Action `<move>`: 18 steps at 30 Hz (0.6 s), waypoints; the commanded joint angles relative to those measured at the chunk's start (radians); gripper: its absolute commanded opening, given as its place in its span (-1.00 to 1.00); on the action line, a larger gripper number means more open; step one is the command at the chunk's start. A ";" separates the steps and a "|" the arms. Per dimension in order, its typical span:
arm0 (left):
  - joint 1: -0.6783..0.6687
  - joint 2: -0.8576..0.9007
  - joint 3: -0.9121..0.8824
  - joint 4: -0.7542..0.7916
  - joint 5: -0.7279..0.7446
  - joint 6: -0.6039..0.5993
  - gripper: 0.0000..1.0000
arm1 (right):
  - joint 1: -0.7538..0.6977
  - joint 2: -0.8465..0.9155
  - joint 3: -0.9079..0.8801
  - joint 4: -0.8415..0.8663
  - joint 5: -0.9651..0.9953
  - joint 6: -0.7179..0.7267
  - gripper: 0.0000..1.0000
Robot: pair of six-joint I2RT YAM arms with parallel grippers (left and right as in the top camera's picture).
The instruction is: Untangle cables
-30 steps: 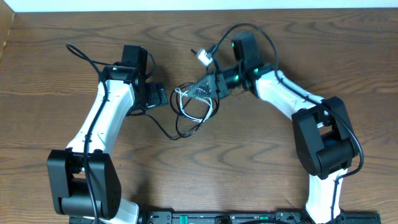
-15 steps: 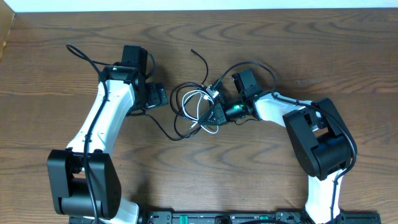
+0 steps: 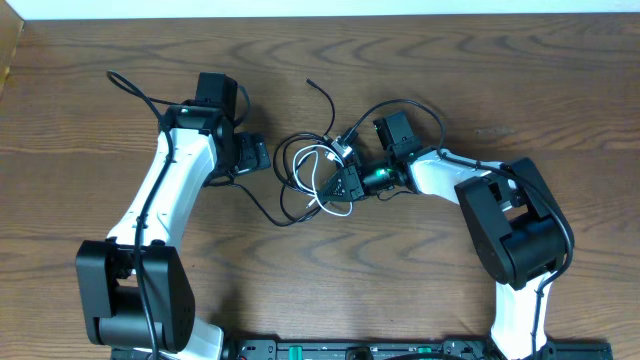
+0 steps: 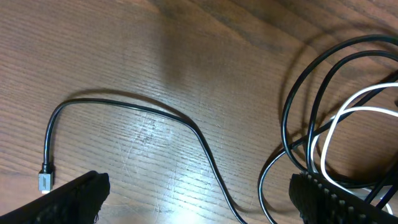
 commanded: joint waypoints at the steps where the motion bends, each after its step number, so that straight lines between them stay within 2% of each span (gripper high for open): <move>1: 0.000 0.005 -0.008 -0.002 -0.012 -0.002 0.96 | 0.014 0.008 -0.006 0.039 -0.076 -0.015 -0.48; 4: 0.000 0.005 -0.008 -0.002 -0.012 -0.002 0.96 | 0.011 0.020 -0.006 0.090 -0.177 -0.015 -0.44; 11: 0.000 0.005 -0.008 -0.002 -0.012 -0.001 0.96 | -0.039 0.020 -0.006 0.117 -0.177 -0.015 -0.27; 15: 0.000 0.005 -0.008 -0.002 -0.012 -0.002 0.96 | -0.067 0.021 -0.006 0.117 -0.212 -0.025 0.11; 18: 0.000 0.005 -0.008 -0.002 -0.012 -0.002 0.95 | -0.065 0.022 -0.006 0.113 -0.258 -0.051 0.19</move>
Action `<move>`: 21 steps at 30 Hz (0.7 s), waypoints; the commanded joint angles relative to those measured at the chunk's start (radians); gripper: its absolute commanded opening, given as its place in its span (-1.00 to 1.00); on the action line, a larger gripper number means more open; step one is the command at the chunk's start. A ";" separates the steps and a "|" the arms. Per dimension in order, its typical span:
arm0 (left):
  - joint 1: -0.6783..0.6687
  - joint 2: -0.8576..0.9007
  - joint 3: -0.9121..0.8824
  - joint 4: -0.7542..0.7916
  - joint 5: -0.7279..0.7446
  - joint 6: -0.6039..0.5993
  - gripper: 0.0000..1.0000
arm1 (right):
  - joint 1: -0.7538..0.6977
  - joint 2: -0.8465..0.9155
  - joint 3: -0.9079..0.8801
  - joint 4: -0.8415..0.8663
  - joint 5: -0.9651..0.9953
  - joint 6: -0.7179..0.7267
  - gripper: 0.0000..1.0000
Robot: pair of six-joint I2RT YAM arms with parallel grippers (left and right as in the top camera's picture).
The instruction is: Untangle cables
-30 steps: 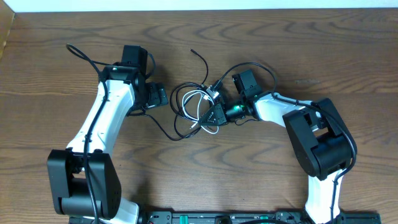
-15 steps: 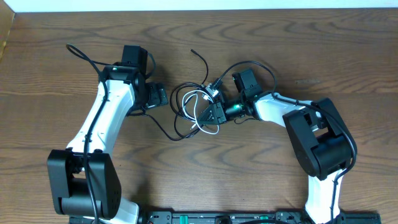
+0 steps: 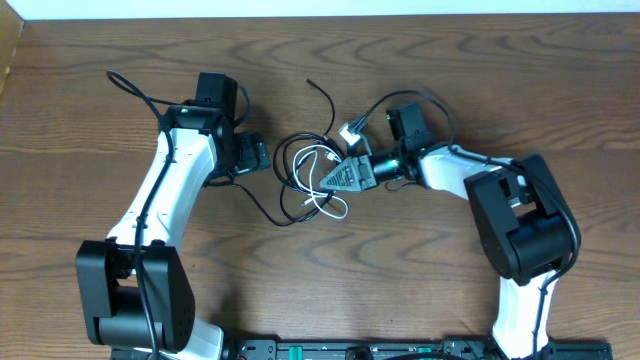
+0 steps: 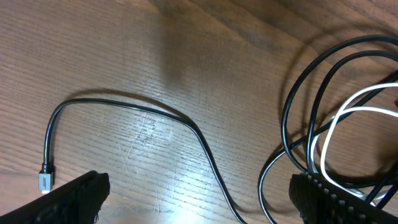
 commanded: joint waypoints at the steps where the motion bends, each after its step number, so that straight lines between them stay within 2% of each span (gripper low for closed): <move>1: 0.000 0.005 -0.008 -0.002 -0.012 -0.002 0.96 | 0.009 0.019 -0.006 -0.009 -0.076 -0.038 0.20; 11: 0.000 0.005 -0.008 -0.002 -0.012 -0.002 0.96 | 0.136 0.040 -0.006 0.003 -0.045 -0.044 0.17; 14: 0.000 0.005 -0.008 -0.002 -0.012 -0.002 0.96 | 0.170 0.040 -0.006 0.034 -0.046 -0.039 0.06; 16: 0.000 0.005 -0.008 -0.002 -0.012 -0.002 0.96 | 0.180 0.040 -0.006 0.053 -0.043 -0.039 -0.17; 17: 0.000 0.005 -0.008 -0.002 -0.012 -0.002 0.96 | 0.183 0.040 -0.006 0.060 -0.023 -0.028 -0.38; 19: 0.000 0.005 -0.008 -0.002 -0.012 -0.002 0.96 | 0.182 0.040 -0.006 0.060 0.054 0.030 -0.66; 21: 0.000 0.005 -0.008 -0.002 -0.012 -0.002 0.96 | 0.170 0.040 -0.006 0.060 0.095 0.085 -0.83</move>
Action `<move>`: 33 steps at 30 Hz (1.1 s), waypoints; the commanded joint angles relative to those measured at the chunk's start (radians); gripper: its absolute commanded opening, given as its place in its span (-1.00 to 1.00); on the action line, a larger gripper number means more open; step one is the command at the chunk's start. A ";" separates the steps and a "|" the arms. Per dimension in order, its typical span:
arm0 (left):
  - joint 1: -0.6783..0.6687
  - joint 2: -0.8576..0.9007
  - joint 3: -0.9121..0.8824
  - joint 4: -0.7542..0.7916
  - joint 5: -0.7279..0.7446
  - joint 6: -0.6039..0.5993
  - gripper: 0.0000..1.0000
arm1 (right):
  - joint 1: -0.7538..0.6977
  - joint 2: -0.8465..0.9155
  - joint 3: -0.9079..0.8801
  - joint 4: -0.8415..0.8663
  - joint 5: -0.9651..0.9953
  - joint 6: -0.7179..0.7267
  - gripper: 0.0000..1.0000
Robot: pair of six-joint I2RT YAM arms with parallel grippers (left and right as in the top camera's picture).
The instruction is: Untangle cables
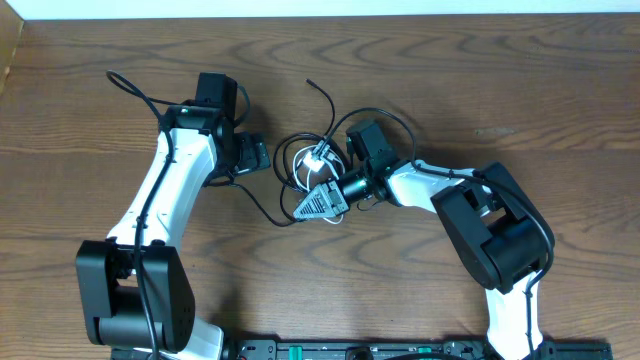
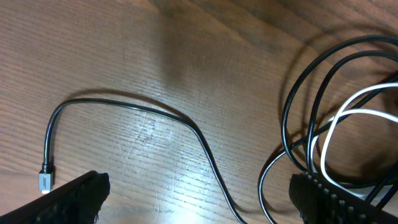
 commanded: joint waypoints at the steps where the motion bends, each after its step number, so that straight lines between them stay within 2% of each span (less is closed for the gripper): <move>1: 0.000 0.005 -0.008 -0.003 -0.011 -0.002 0.96 | -0.021 0.011 -0.005 0.003 0.078 0.092 -0.97; 6: 0.000 0.005 -0.008 -0.003 -0.011 -0.002 0.96 | -0.049 0.007 -0.004 0.098 -0.045 0.110 -0.98; 10: 0.000 0.005 -0.008 -0.003 -0.011 -0.002 0.96 | -0.061 -0.048 -0.004 0.293 -0.087 0.303 -0.98; 13: 0.000 0.005 -0.008 -0.003 -0.011 -0.002 0.96 | -0.063 -0.097 -0.004 0.495 -0.095 0.448 -0.97; 14: 0.000 0.005 -0.008 -0.003 -0.011 -0.002 0.96 | -0.063 -0.126 -0.004 0.621 -0.098 0.529 -0.97; 19: 0.000 0.005 -0.008 -0.003 -0.011 -0.001 0.96 | -0.063 -0.208 -0.004 1.011 -0.098 0.797 -0.97; 22: 0.000 0.005 -0.008 -0.003 -0.011 -0.002 0.96 | -0.063 -0.253 -0.003 1.272 -0.098 0.893 -0.97; 25: 0.000 0.005 -0.008 -0.002 -0.011 -0.002 0.96 | -0.061 -0.298 -0.003 1.458 -0.088 0.937 -0.97; 33: 0.000 0.005 -0.008 -0.003 -0.011 -0.001 0.95 | -0.070 -0.396 -0.001 1.471 -0.054 0.825 -0.97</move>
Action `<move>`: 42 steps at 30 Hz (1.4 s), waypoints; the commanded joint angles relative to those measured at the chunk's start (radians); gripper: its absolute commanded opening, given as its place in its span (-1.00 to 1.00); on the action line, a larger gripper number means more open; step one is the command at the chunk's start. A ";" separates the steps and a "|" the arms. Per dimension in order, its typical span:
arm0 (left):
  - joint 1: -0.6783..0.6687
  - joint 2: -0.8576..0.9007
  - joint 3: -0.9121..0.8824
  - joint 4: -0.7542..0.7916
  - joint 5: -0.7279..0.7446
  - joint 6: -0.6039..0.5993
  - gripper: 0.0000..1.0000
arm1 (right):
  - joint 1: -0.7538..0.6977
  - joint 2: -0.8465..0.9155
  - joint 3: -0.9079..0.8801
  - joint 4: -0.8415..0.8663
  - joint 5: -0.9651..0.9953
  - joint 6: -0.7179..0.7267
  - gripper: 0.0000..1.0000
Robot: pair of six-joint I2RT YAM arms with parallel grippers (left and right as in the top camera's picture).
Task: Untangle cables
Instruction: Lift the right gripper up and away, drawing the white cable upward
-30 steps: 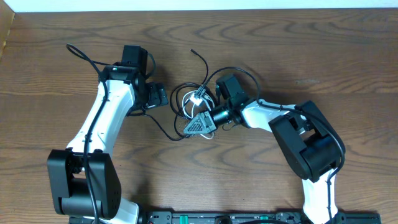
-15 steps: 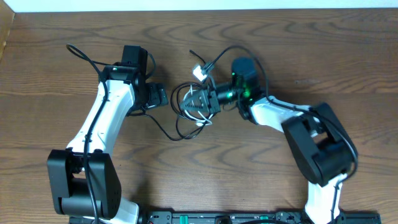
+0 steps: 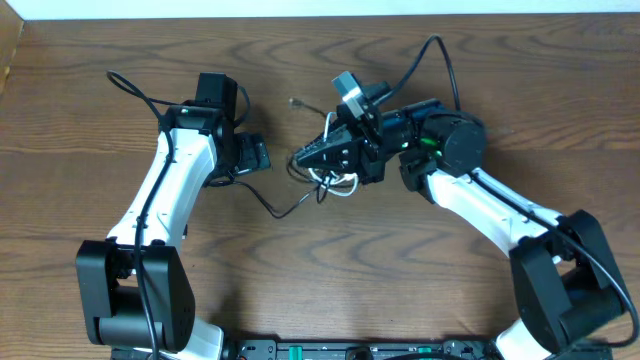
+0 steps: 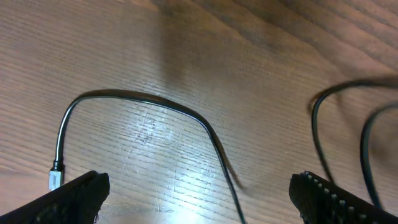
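Note:
The tangle is a bundle of black cables with a white cable looped in it, at the table's middle. My right gripper is raised over it, jaws closed on the bundle, and the loops hang beneath. One black tail trails left on the wood, and a loose cable end points up-left. My left gripper stands open just left of the bundle. In the left wrist view that black cable arches between its wide-apart fingers and ends in a plug; blurred loops show at the right.
Each arm's own wiring arcs above it, at the left and the right. The wooden table's far edge meets a white strip. A cardboard corner sits at the top left.
My right gripper has moved from low in the tangle to a raised spot farther up and left, taking the bundle along. In the left wrist view the loops have shifted right and the black tail has slid.
The right gripper was at the tangle's right side, then a little higher on the right, then low at its lower left. Now it is raised with the bundle hanging from it. The left gripper stayed open in the same place throughout.

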 commanded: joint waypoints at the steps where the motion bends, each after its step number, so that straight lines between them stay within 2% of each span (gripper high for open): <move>1: 0.000 0.005 -0.006 -0.003 -0.012 -0.002 0.95 | -0.006 -0.034 0.008 0.037 0.037 -0.037 -0.97; 6: 0.000 0.005 -0.006 -0.003 -0.012 -0.002 0.96 | -0.008 -0.034 0.008 0.021 0.095 -0.071 -0.97; 14: 0.000 0.005 -0.006 -0.003 -0.012 -0.002 0.96 | -0.027 -0.034 0.009 -0.047 0.309 -0.145 -0.97; 17: 0.000 0.005 -0.006 -0.003 -0.012 -0.002 0.96 | -0.039 -0.034 0.035 -0.158 0.369 -0.145 -0.97; 20: 0.000 0.005 -0.006 -0.003 -0.012 -0.002 0.96 | -0.049 -0.034 0.099 -0.316 0.348 -0.159 -0.98; 28: 0.000 0.005 -0.006 -0.003 -0.012 -0.002 0.96 | -0.053 -0.034 0.338 -0.947 0.183 -0.453 -0.98; 30: 0.000 0.005 -0.006 -0.003 -0.012 -0.002 0.96 | -0.058 -0.034 0.354 -1.037 0.195 -0.488 -0.98; 36: 0.000 0.005 -0.006 -0.003 -0.012 -0.002 0.96 | -0.076 -0.034 0.357 -1.155 0.222 -0.532 -0.98; 42: 0.000 0.005 -0.006 -0.003 -0.012 -0.002 0.96 | -0.080 -0.034 0.399 -1.165 0.239 -0.538 -0.98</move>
